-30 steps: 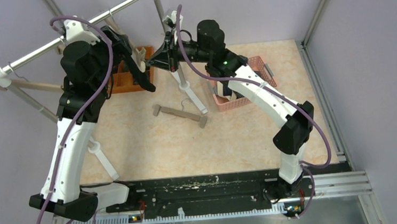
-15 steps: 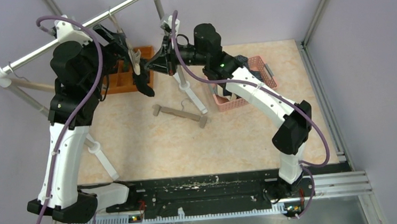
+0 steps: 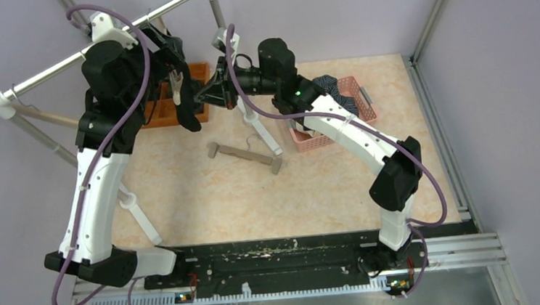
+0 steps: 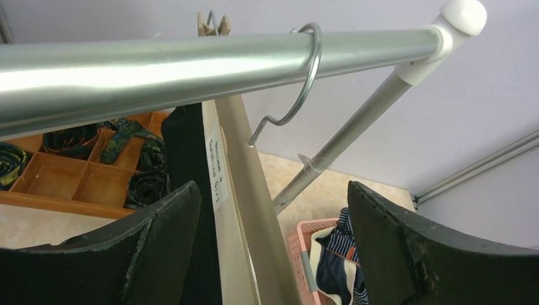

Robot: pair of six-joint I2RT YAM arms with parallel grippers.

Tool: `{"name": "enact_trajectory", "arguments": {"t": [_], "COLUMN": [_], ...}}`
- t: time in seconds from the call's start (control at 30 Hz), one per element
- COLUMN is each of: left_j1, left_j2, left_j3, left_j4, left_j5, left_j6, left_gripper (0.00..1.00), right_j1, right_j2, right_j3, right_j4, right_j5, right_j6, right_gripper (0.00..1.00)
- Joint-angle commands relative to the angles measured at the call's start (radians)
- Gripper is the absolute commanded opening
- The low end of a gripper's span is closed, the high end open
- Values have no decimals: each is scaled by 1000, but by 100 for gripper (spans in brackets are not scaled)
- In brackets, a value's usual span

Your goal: Remove the underwear clipped to the hanger

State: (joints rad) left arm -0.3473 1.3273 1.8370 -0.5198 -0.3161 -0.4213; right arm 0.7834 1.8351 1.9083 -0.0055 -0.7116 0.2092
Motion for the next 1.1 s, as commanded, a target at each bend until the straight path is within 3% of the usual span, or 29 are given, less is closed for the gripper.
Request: {"name": "enact_trajectory", "arguments": {"t": [0.0,0.17,0.73,0.9,1.07], "left_j1": [-6,-6,-7,-7,-6], "left_j2": [1,-35,-53,-44,-36], "left_j3": [29,-17,-96,-102,-121], "left_j4": [-29,-32,-11,16,54], "left_j5": [-10,-56,-54,-41,-39], "left_j6": [24,43,69,85,106], "left_gripper": [87,71,61,41,41], "right_j1": [10,10,10,10,10], "right_j2": [-10,-12,-39,-43,-54], "right_j3": [8,10,0,4,-2], "right_j4": [32,22,4,-8,-25], "right_j5": [19,41,53,65,67], "right_j6": [-32,-50,-73,-89,-111], "right_gripper": [0,0,0,0,0]}}
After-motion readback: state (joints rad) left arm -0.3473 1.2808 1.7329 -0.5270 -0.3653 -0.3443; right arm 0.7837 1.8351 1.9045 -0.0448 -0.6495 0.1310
